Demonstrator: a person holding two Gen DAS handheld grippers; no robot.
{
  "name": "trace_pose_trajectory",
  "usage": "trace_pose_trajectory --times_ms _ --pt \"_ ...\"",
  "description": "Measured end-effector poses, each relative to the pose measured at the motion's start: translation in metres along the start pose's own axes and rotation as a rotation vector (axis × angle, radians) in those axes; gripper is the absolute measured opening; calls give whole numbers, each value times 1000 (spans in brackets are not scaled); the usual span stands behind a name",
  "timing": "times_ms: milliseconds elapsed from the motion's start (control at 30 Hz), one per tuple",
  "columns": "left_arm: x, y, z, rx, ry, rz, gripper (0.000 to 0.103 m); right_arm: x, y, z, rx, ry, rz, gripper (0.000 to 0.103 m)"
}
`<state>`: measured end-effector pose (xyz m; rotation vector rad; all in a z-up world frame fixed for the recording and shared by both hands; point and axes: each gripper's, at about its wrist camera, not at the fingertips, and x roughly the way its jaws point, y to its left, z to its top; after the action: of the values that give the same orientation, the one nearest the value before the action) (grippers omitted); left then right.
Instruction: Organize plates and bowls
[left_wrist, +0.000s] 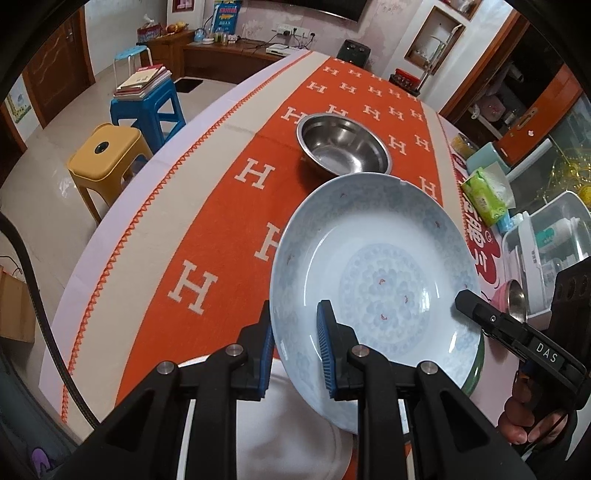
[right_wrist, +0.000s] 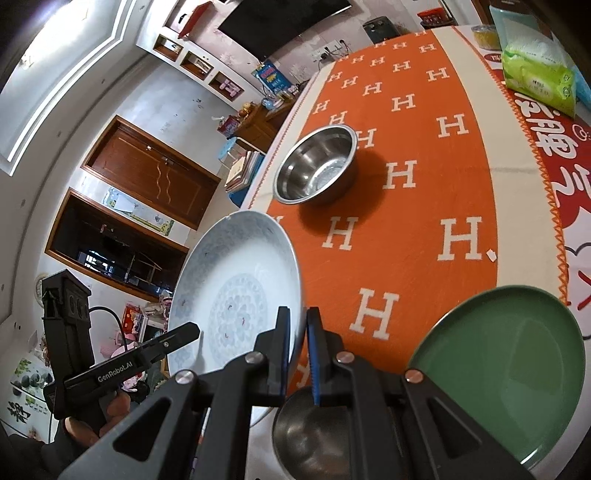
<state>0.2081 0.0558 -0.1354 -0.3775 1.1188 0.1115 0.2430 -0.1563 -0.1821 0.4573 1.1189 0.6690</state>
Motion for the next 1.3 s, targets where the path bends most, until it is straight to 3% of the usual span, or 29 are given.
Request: trace_pose_trajectory --times_ms 800,1300 --pt "-71 15 -58 21 -86 -45 20 -48 44 -60 -68 -52 -7 12" --pt "-85 45 -92 49 -63 -66 20 -46 68 -108 -71 -16 -61 12"
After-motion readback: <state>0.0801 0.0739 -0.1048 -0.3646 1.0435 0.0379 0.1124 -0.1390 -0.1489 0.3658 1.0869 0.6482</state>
